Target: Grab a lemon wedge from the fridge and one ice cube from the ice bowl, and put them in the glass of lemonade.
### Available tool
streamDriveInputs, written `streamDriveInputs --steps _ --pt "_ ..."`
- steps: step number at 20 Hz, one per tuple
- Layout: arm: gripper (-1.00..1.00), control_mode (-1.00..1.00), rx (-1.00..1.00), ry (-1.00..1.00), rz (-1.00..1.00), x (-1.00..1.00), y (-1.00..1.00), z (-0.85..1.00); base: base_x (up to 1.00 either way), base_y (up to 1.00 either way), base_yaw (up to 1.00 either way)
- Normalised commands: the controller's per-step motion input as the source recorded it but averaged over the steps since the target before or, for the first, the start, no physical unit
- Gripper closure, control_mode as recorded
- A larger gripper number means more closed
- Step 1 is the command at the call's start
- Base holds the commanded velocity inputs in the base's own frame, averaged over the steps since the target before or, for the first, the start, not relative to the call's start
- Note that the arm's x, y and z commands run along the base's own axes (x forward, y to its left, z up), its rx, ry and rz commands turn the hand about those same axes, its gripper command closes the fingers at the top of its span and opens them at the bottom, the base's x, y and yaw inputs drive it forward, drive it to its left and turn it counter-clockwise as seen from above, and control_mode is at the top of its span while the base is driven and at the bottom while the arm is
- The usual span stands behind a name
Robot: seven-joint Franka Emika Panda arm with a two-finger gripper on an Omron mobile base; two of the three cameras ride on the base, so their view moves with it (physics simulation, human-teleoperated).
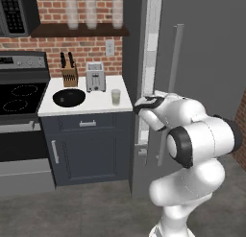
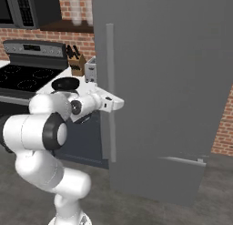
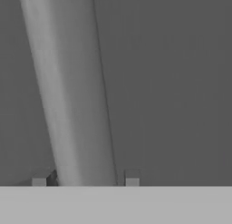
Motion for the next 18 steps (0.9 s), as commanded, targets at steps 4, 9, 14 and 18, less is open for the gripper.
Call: streamDriveInputs --steps 4,9,14,18 --pt "1.0 -1.0 0.01 0.0 -0.4 -1.0 -0.67 0.9 0.0 0.0 0.0" --pt "-1.0 -1.0 0.1 0.02 -0.37 -1.0 -0.49 1.0 0.0 0.0 0.0" --pt "-1.0 -1.0 0.13 -0.01 -0.29 -1.0 -0.13 1.0 0.0 0.0 0.0" --pt "-1.0 -1.0 0.0 -0.14 -0.19 -1.0 0.85 0.97 0.0 0.0 0.0"
